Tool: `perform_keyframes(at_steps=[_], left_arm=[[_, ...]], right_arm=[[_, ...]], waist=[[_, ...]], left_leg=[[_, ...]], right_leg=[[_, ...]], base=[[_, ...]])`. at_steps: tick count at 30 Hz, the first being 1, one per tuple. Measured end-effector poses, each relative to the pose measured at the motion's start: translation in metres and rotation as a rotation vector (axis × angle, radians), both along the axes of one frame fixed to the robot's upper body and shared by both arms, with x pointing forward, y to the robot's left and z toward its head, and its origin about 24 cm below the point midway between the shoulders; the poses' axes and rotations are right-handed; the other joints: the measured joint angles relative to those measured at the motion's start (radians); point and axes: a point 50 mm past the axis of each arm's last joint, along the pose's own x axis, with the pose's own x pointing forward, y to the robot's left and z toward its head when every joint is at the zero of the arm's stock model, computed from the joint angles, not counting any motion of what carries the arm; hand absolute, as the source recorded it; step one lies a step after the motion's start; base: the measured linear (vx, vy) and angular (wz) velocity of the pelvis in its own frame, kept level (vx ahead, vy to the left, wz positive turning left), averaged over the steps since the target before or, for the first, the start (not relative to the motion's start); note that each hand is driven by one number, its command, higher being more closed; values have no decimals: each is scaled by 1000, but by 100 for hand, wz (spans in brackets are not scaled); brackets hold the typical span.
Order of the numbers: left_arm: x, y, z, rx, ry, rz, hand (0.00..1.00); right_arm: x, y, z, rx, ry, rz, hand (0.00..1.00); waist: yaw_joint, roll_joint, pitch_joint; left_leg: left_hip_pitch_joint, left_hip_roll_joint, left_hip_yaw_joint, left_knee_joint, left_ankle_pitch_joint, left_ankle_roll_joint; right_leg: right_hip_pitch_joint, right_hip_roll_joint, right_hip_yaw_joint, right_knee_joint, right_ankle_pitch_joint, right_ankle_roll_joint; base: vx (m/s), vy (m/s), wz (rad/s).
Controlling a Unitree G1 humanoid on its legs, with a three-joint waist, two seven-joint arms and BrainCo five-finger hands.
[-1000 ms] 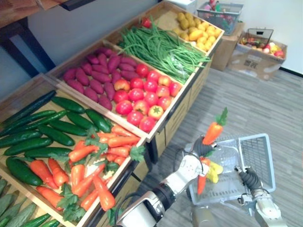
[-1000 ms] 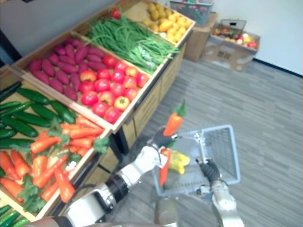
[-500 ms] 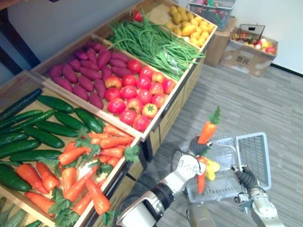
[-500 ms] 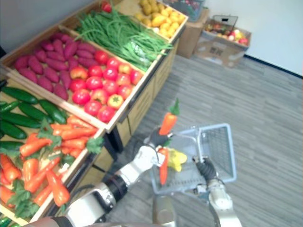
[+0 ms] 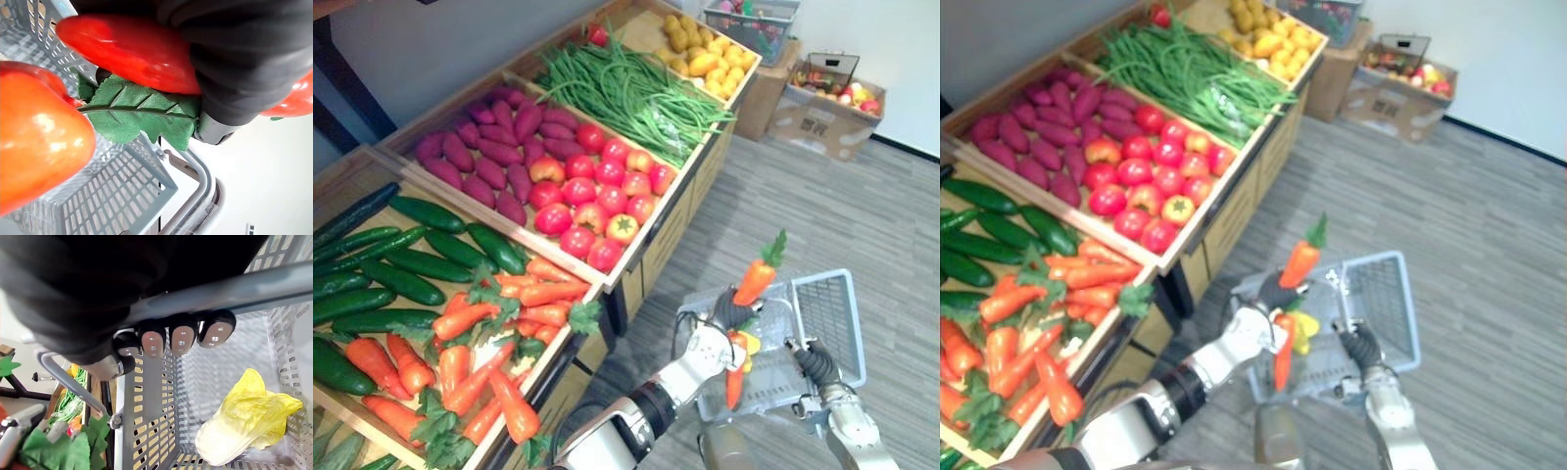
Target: Pick vegetable in the basket
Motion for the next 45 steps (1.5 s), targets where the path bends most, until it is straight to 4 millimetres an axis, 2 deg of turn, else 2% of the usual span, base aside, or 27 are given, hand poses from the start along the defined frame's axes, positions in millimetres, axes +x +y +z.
perform_keyframes(at_steps=[3, 4, 21, 27, 38, 42, 45], left_arm=[[-1, -1, 0, 6, -3, -12, 100], [-2, -2, 0, 8, -4, -18, 0], [-4, -4, -4, 36, -9, -51, 0], [-10, -2, -18, 137, -9, -111, 0], [-18, -6, -28, 219, -18, -214, 0], [-23, -15, -6, 174, -127, -286, 0], [-37, -16, 21, 66, -257, -354, 0]], right_arm=[[0, 0, 0, 0, 0, 0, 100], [1, 0, 0, 0, -1, 1, 100], [7, -1, -3, -5, 6, -21, 100], [9, -3, -8, -6, 22, -40, 100], [9, -2, -19, 20, 58, -86, 100], [8, -21, -21, 14, 67, -172, 100], [-3, -39, -30, 18, 110, -272, 100]], waist=[[0, 0, 0], [0, 0, 0], [2, -7, -1], [1, -7, -1], [3, -6, -1], [16, -2, -1], [41, 6, -3]], left_leg=[[0, 0, -1, 0, 0, 0], [0, 0, -1, 0, 0, 0], [-30, 2, -25, 13, 0, 1], [-35, 2, -45, 14, 0, 1], [-49, 0, -76, 20, 0, 2], [-50, 3, -93, 22, -1, 4], [-49, 9, -132, 30, -1, 4]], right_leg=[[-1, 0, 0, 0, 0, 0], [-1, 0, 0, 0, 0, 0], [-17, -7, -11, 6, 0, 0], [-17, -10, -18, 6, 0, 1], [-17, -14, -28, 5, 0, 1], [-7, -21, -41, 6, 0, 1], [21, -26, -77, 5, -1, 1]], base=[[0, -18, 0], [0, 0, 0], [-5, -21, 3], [-4, -63, 3], [-4, -63, 5], [-12, -65, 10], [-12, -63, 31]])
